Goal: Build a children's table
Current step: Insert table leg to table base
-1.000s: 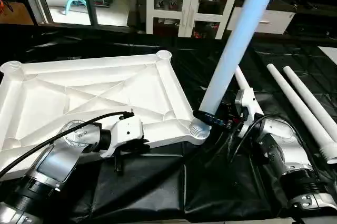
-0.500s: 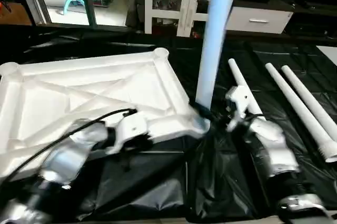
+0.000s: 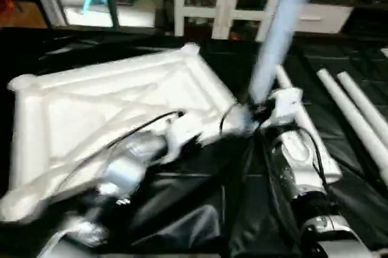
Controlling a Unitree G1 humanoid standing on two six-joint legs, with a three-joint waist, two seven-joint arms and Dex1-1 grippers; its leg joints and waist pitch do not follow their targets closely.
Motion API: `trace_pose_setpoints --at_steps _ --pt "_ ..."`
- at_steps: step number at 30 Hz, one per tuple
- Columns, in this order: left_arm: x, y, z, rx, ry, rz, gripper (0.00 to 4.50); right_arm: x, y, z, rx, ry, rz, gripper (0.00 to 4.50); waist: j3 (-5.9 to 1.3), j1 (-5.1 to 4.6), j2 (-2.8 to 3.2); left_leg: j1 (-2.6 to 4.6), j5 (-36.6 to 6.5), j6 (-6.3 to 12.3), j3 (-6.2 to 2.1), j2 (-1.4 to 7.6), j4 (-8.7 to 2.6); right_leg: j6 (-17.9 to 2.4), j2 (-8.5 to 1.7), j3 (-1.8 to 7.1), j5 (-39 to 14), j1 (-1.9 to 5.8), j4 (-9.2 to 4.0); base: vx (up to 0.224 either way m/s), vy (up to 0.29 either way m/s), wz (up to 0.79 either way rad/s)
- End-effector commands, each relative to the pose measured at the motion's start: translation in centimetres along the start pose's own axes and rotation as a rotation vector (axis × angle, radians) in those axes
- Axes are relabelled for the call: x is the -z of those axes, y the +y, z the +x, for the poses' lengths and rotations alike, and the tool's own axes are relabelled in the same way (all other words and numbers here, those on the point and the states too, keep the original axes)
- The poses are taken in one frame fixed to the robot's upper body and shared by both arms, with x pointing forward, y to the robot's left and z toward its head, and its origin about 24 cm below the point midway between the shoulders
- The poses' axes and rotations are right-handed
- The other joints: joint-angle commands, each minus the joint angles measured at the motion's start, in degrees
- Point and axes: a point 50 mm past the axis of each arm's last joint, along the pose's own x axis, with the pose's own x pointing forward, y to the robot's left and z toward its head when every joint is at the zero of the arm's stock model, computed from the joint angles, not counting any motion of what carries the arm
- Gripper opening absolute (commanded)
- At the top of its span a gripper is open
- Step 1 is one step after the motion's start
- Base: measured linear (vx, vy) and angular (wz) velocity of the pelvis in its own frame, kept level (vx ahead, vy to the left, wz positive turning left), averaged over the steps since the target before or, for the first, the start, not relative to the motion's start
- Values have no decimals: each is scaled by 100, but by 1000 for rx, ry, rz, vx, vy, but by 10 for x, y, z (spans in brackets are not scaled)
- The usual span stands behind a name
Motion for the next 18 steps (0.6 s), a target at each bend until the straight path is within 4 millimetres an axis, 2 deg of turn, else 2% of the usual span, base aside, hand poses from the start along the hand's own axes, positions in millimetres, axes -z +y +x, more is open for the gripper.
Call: trace_pose_setpoints --at_steps 1,2,4,5,6,7,8,10,11,12,13,14,15,16,17,18 --pt "4 20 -10 -169 -25 -38 0 42 -14 -30 124 186 34 184 -227 -50 12 94 -986 -54 -265 431 -454 -1202 -407 193 127 81 -303 0 0 0" --pt "4 20 -10 -169 -25 -38 0 42 -14 -30 124 186 34 184 -234 -44 18 97 -855 48 -253 425 -432 -1240 -408 195 335 83 -293 0 0 0" --pt "4 15 -11 -117 -48 -36 0 38 -11 -28 113 147 52 184 -243 -36 14 89 -491 382 -229 421 -379 -1390 -414 201 957 115 -239 0 0 0" --pt "5 8 -17 -25 -90 48 0 31 -11 -24 81 117 57 184 -261 -20 20 77 -421 539 -236 421 -363 -1449 -424 198 1059 141 -230 0 0 0" --pt "6 6 -18 -4 -89 63 0 30 -12 -24 75 107 58 184 -264 -27 22 77 -391 588 -232 424 -358 -1462 -420 196 1112 141 -217 0 0 0" --pt "12 -1 -24 70 -88 113 0 23 -12 -21 51 71 59 184 -275 -14 48 96 -357 653 -239 443 -351 -1506 -427 186 1127 141 -209 0 0 0" --pt "18 -6 -30 133 -80 147 0 16 -12 -18 8 46 71 184 -274 -21 74 90 -350 688 -239 450 -351 -1524 -416 181 1137 148 -197 0 0 0" --pt "27 -10 -36 187 -51 165 0 8 -12 -15 -42 13 85 184 -282 -37 84 108 -323 669 -241 473 -356 -1563 -399 171 1207 152 -167 0 0 0" --pt "44 -13 -51 267 -2 177 0 -10 -12 -10 -193 -24 111 184 -292 -34 107 129 -317 680 -235 462 -346 -1588 -376 163 1250 154 -163 0 0 0" --pt "55 -12 -62 312 28 176 0 -23 -11 -10 -357 -26 107 184 -313 -37 122 124 -122 714 -239 451 -327 -1616 -350 153 1536 195 -124 0 0 0" --pt "55 -12 -62 312 28 176 0 -23 -11 -10 -357 -26 107 184 -318 -18 127 146 -68 720 -240 449 -308 -1621 -331 140 1631 182 -111 0 0 0" --pt "59 -11 -67 328 34 178 0 -27 -11 -12 -448 -7 92 184 -329 -12 135 159 19 733 -226 451 -296 -1628 -334 140 1743 176 -98 0 0 0" --pt "63 -10 -74 346 42 174 0 -30 -12 -15 -545 21 80 184 -331 19 128 160 196 716 -233 448 -284 -1624 -338 129 1899 196 -80 0 0 0" --pt "63 -10 -74 346 42 174 0 -30 -12 -15 -545 21 80 184 -337 67 120 189 310 726 -215 432 -257 -1613 -326 128 2071 193 -60 0 0 0" --pt "70 -5 -86 368 64 175 0 -36 -16 -24 -714 76 63 184 -357 73 126 183 370 726 -204 422 -250 -1627 -333 129 2142 201 -47 0 0 0" --pt "74 0 -91 370 83 182 0 -38 -19 -29 -780 96 62 184 -358 119 110 148 314 762 -214 402 -235 -1591 -333 130 2239 244 -35 0 0 0"
